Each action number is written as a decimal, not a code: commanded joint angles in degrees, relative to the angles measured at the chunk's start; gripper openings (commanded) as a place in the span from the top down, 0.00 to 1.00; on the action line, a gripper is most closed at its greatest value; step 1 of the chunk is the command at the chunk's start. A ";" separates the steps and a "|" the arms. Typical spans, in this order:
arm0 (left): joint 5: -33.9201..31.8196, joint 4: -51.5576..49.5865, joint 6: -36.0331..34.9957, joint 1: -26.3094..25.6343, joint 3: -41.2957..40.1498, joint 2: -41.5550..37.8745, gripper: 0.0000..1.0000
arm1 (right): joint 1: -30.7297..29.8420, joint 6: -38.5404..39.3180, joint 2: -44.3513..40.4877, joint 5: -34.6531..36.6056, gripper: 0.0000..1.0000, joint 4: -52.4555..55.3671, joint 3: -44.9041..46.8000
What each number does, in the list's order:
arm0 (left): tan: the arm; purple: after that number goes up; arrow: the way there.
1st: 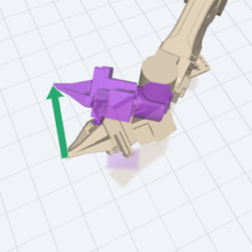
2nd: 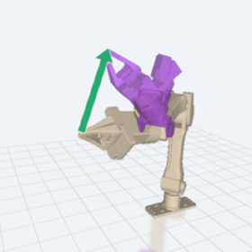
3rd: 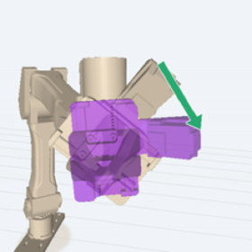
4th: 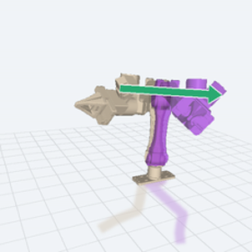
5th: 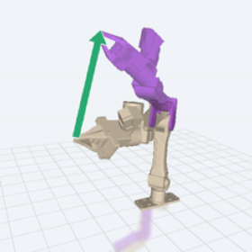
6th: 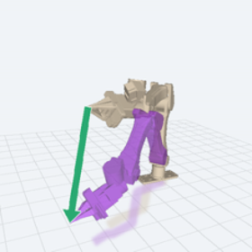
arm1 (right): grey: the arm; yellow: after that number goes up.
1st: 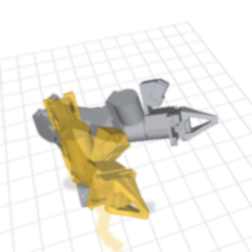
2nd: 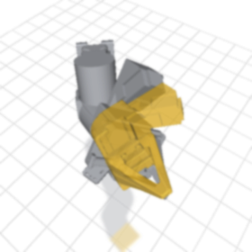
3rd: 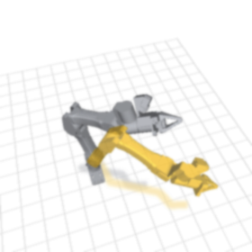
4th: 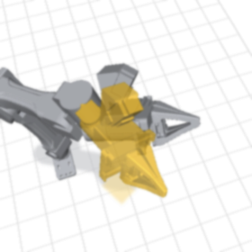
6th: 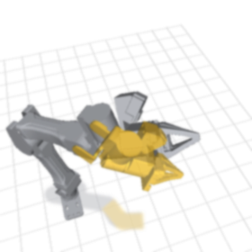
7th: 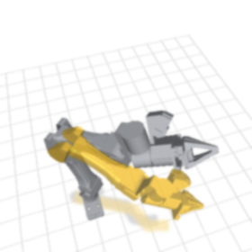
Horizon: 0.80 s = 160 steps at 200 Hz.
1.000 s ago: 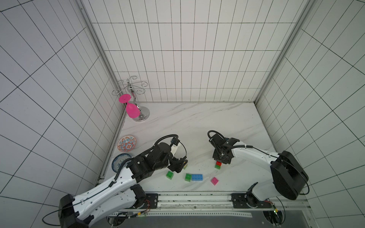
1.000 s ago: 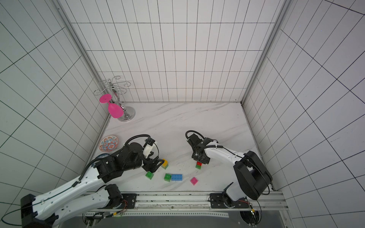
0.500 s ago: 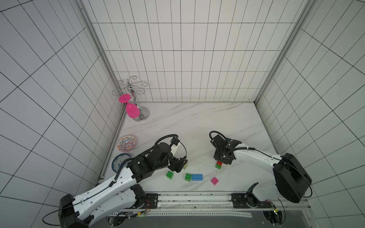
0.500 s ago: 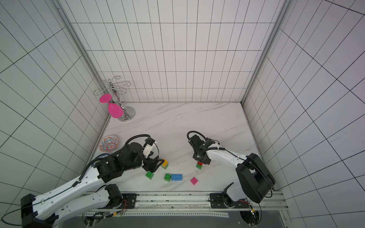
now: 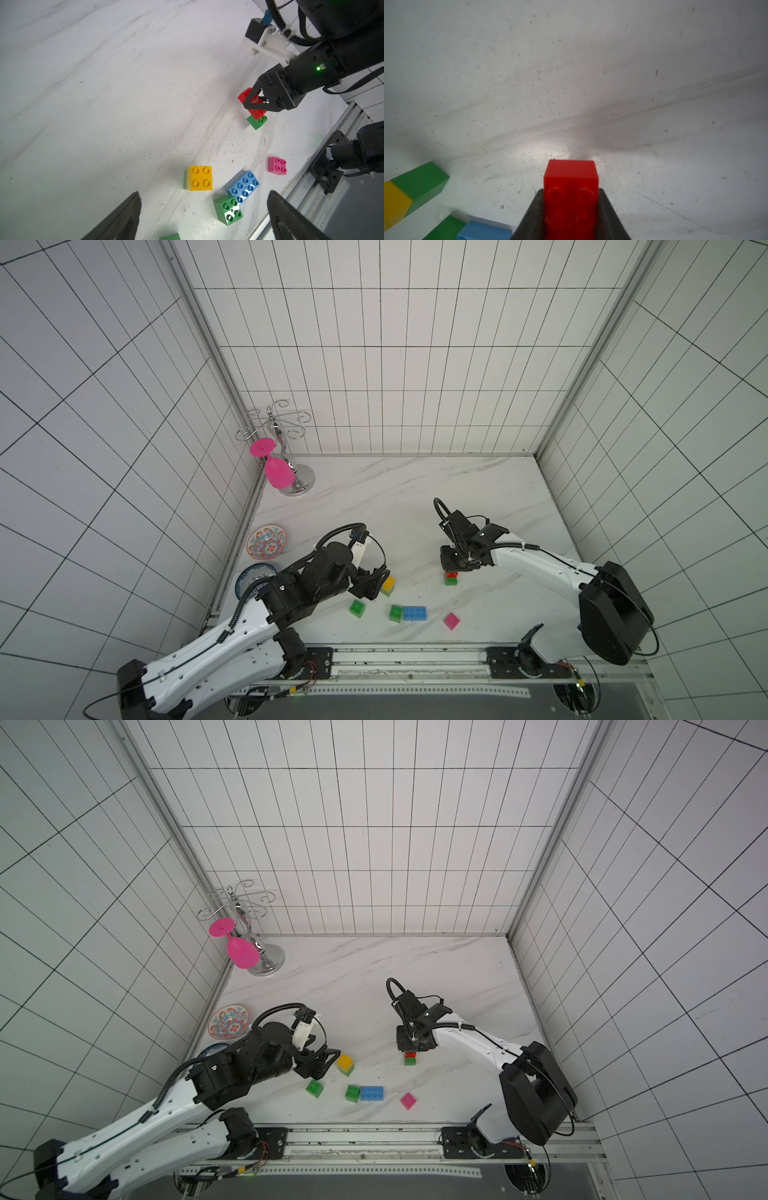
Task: Assemble the letter r with lego
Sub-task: Place the lego brick at the center of the board.
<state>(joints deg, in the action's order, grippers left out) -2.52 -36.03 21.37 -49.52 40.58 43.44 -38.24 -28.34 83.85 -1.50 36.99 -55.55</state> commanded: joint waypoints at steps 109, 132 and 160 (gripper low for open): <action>-11.18 -5.65 16.09 -0.14 -2.96 -14.74 0.03 | -3.16 21.19 24.51 -3.23 0.85 11.94 -22.38; -11.43 -5.87 16.11 -0.15 -2.86 -15.14 0.03 | -3.67 20.05 25.37 -3.04 0.66 11.96 -22.97; -11.58 -6.06 16.60 -0.14 -3.03 -15.23 0.02 | -4.10 18.76 25.42 -2.94 0.47 13.32 -24.07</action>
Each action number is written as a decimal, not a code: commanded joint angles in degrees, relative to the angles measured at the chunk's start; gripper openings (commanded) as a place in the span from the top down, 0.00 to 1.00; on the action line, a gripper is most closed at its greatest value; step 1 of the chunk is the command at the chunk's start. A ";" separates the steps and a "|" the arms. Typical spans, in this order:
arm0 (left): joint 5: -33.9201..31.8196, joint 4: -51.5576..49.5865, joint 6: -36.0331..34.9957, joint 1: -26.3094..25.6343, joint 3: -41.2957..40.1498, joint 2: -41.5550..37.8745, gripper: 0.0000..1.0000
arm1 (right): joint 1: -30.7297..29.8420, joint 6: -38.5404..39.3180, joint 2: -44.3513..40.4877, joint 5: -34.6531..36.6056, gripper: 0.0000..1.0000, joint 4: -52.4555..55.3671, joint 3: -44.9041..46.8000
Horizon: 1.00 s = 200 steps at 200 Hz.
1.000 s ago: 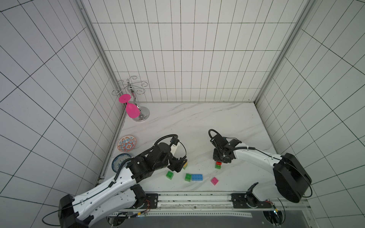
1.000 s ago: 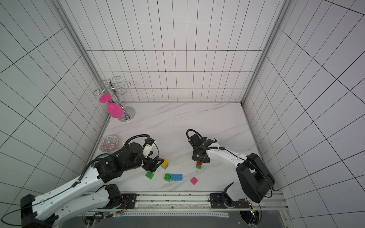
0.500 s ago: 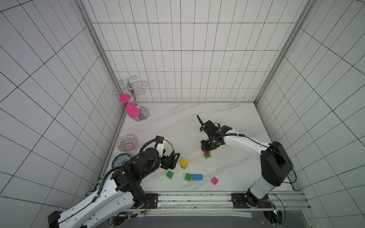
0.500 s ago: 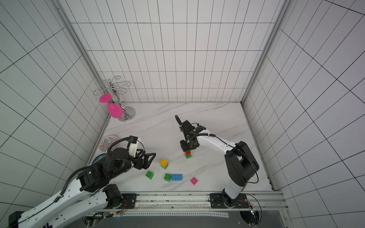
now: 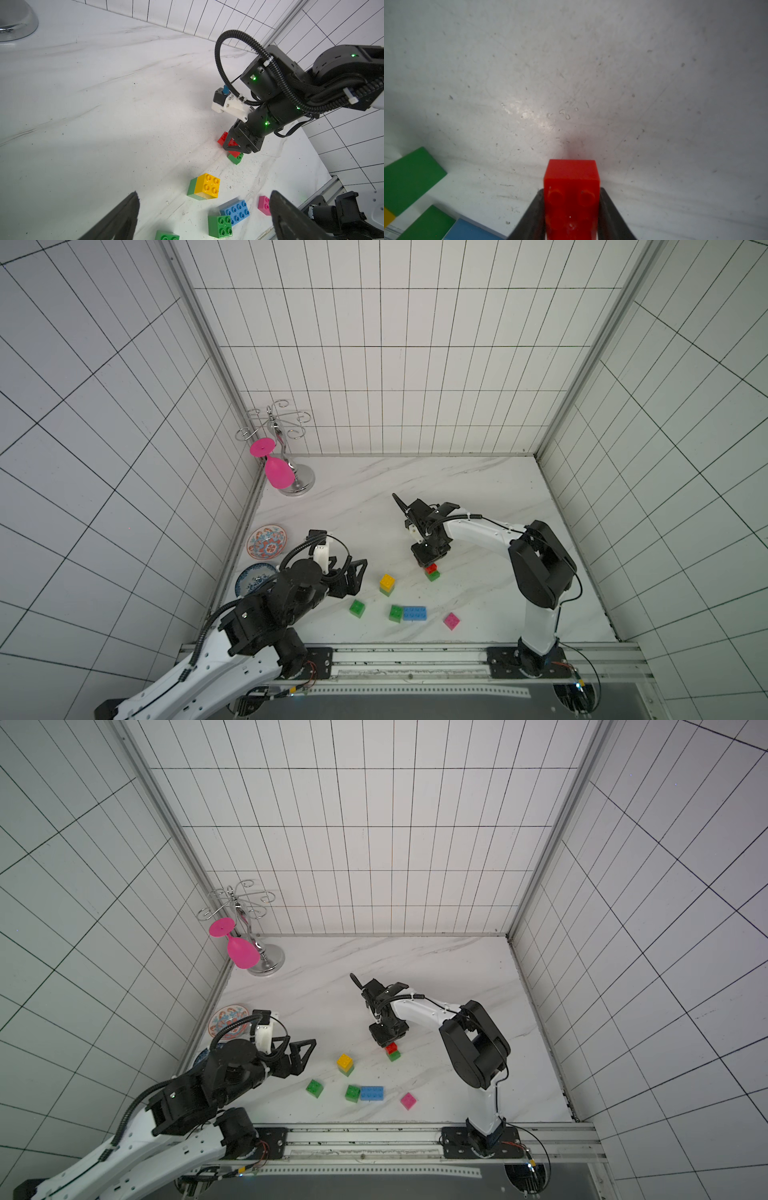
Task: Assemble the letter r with lego
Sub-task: Place the lego brick at the center of the board.
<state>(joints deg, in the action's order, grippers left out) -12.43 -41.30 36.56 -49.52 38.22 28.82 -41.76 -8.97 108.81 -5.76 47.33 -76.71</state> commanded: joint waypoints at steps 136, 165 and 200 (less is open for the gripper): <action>-1.12 0.25 0.69 -0.14 -1.14 1.32 0.03 | -2.67 -11.50 -7.98 5.09 0.35 4.11 3.67; -1.12 0.08 0.71 -0.14 -1.02 0.90 0.03 | -2.96 -11.72 -7.08 4.53 0.37 3.83 3.67; -1.13 0.03 0.74 -0.14 -0.98 1.04 0.03 | -2.91 -11.62 -5.95 5.23 0.39 4.02 3.62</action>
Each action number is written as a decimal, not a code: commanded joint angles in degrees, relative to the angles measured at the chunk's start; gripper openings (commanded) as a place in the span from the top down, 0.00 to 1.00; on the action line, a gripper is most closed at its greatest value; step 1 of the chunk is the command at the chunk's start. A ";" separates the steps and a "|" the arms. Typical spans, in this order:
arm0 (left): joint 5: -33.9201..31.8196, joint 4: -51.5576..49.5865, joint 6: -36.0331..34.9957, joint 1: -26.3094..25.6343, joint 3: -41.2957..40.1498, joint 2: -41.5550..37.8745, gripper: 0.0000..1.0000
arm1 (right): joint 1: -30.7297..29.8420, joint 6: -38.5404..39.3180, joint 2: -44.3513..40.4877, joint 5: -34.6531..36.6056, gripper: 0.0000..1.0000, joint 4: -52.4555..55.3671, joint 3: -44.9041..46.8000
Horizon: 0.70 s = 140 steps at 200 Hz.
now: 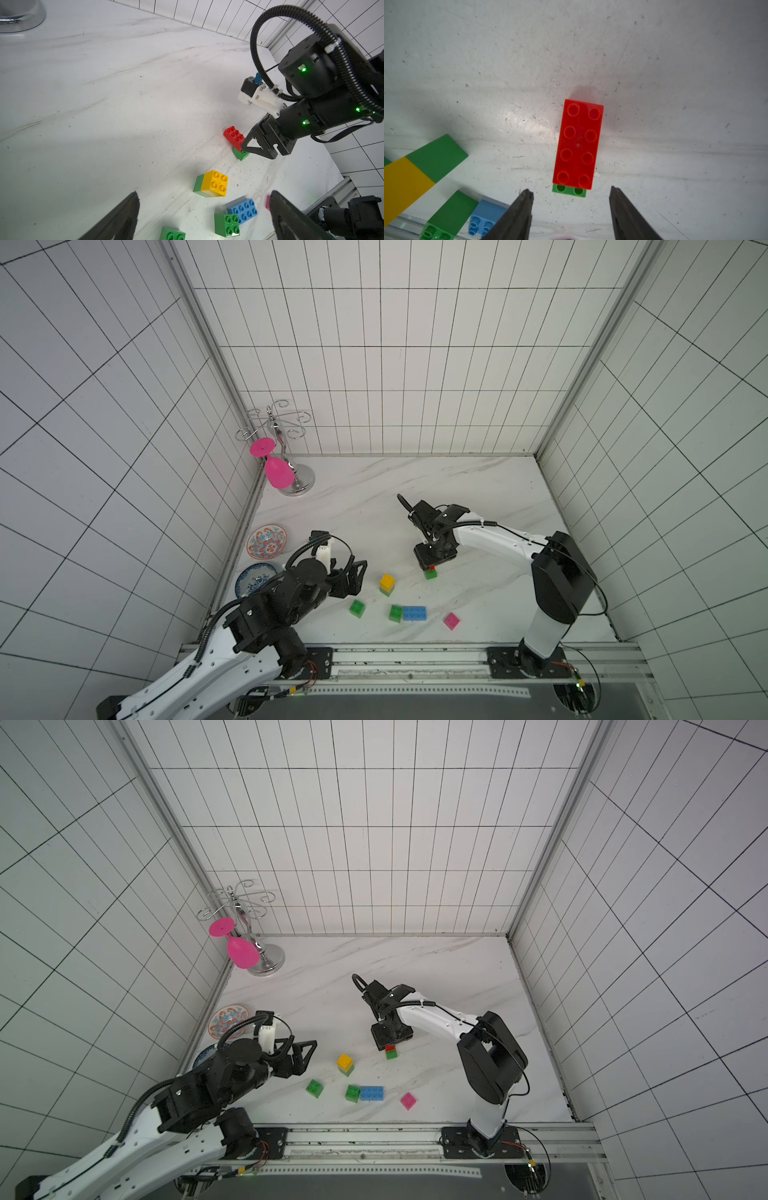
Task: Assemble the letter r with lego
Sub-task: Place the lego brick at the center of the board, then pick up the lego brick from the center of the board.
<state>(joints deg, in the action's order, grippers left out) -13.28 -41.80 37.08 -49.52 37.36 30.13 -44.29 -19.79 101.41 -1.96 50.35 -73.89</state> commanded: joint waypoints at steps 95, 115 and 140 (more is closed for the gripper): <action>-0.69 0.43 0.56 -0.14 -0.40 -1.21 0.03 | -0.38 -1.11 4.14 2.91 0.56 0.07 1.10; -1.02 0.32 0.71 -0.14 -0.44 -1.21 0.03 | -0.42 -1.17 4.58 3.13 0.55 -0.02 0.48; -1.08 0.10 0.88 -0.14 -0.36 -1.30 0.02 | -0.30 -1.15 5.29 3.59 0.54 -0.02 -0.09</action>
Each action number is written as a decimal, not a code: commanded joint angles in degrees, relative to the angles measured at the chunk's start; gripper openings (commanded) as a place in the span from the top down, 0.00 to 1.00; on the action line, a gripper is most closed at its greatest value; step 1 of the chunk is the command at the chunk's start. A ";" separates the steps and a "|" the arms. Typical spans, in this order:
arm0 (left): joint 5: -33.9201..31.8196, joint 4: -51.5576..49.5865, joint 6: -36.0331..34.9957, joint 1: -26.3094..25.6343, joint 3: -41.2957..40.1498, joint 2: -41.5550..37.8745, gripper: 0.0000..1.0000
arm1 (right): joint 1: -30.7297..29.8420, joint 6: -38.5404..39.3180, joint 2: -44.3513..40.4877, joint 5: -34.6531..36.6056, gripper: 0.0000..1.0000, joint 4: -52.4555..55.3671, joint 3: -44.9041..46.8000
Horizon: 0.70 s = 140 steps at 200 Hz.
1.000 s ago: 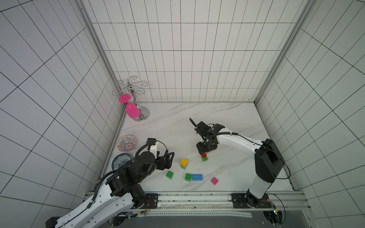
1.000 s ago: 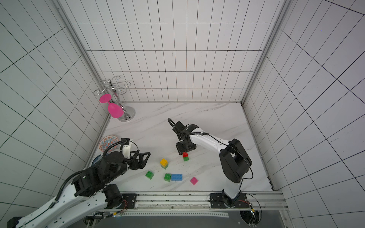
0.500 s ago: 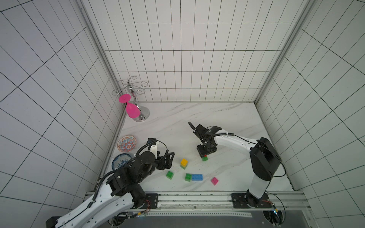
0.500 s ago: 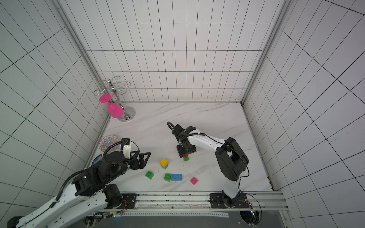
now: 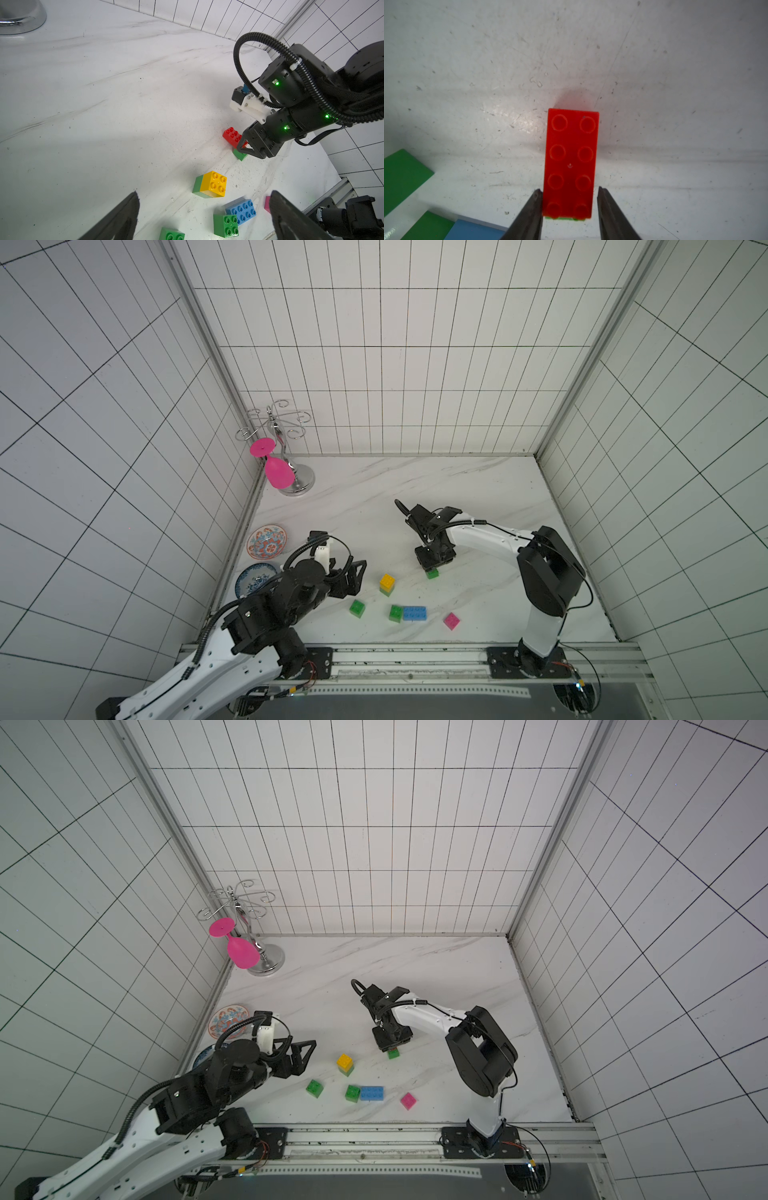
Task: Assemble the letter r with lego
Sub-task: Pick up the lego brick from the center of the board.
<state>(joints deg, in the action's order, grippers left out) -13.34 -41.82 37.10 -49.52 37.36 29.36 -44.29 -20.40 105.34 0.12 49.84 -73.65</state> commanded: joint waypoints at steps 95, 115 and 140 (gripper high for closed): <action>-0.98 0.08 1.29 -0.15 -0.59 -0.54 0.02 | -0.23 0.60 1.98 1.64 0.62 0.26 -0.73; -1.00 0.08 1.28 -0.14 -0.54 -0.36 0.03 | -0.19 0.67 1.59 1.46 0.66 0.27 -0.91; -0.95 0.10 1.30 -0.14 -0.63 -0.11 0.03 | -0.22 0.83 0.97 1.42 0.78 0.78 -1.25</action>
<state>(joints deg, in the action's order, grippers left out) -13.50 -41.82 37.58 -49.52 37.34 29.06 -44.29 -20.08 107.11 0.73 49.58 -73.69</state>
